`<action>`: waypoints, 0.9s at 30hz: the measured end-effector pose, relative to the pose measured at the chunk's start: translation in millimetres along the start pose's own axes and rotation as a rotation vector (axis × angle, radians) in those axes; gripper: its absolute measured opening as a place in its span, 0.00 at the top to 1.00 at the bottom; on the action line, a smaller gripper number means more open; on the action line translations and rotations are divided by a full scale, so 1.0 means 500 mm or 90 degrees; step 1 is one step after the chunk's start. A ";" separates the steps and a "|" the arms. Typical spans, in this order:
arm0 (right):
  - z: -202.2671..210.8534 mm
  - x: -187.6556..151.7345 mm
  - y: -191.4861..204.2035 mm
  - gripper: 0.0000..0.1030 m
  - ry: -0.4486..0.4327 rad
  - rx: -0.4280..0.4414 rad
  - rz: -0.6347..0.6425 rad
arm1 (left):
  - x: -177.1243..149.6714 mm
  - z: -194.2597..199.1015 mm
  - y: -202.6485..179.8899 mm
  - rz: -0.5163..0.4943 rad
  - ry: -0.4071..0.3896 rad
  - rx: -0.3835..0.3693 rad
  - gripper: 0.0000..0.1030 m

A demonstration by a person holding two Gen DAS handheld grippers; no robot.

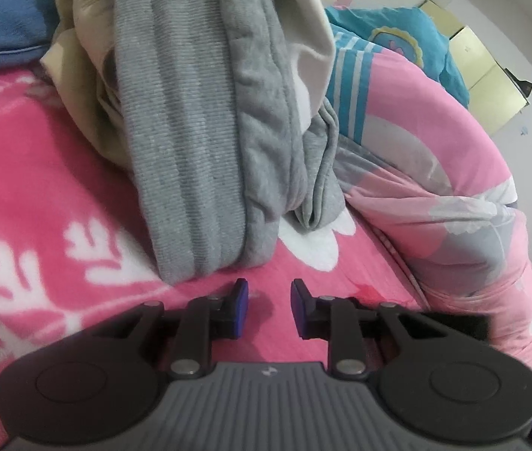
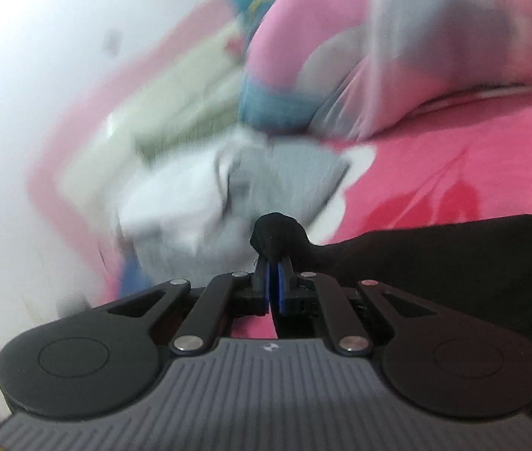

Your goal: Fold clothes

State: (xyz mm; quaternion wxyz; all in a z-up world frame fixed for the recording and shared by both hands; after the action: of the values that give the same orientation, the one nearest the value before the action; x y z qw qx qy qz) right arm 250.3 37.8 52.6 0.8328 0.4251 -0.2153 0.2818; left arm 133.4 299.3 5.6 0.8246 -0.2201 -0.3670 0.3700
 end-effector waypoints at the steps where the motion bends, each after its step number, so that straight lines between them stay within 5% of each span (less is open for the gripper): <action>1: -0.027 -0.011 0.022 0.94 0.040 -0.029 0.045 | 0.000 0.000 -0.001 -0.002 0.000 0.001 0.74; 3: -0.086 -0.044 0.068 0.91 0.141 -0.103 0.163 | 0.001 0.001 -0.001 -0.003 0.002 -0.002 0.73; 7: -0.117 -0.094 0.150 0.78 0.214 -0.199 0.354 | -0.001 0.003 -0.007 -0.016 0.014 -0.020 0.67; 11: -0.041 -0.050 0.165 0.67 0.178 -0.147 0.347 | 0.001 0.007 -0.020 -0.039 0.061 -0.061 0.66; 17: 0.009 0.089 0.067 0.61 0.109 -0.197 0.195 | -0.021 0.003 -0.070 -0.150 0.157 -0.101 0.64; 22: -0.088 0.165 -0.030 0.61 0.153 -0.205 0.119 | -0.058 -0.006 -0.106 -0.249 0.175 -0.062 0.65; 27: -0.166 0.167 -0.056 0.65 0.255 -0.234 0.143 | -0.065 -0.027 -0.101 -0.266 0.185 -0.035 0.80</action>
State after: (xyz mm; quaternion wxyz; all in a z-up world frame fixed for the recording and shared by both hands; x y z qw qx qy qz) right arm 341.0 117.2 40.5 0.8854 0.1767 -0.1393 0.4068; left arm 151.6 241.3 15.0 0.9210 -0.2128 -0.2917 0.1462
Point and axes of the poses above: each gripper's, at about its wrist camera, not at the fingertips, and z roughly against the way its jaws point, y to its left, x to its top, the point moved 1 cm from there along -z, roughly the way its jaws point, and after that the axes turned 13 degrees about y, right-handed, at the moved point
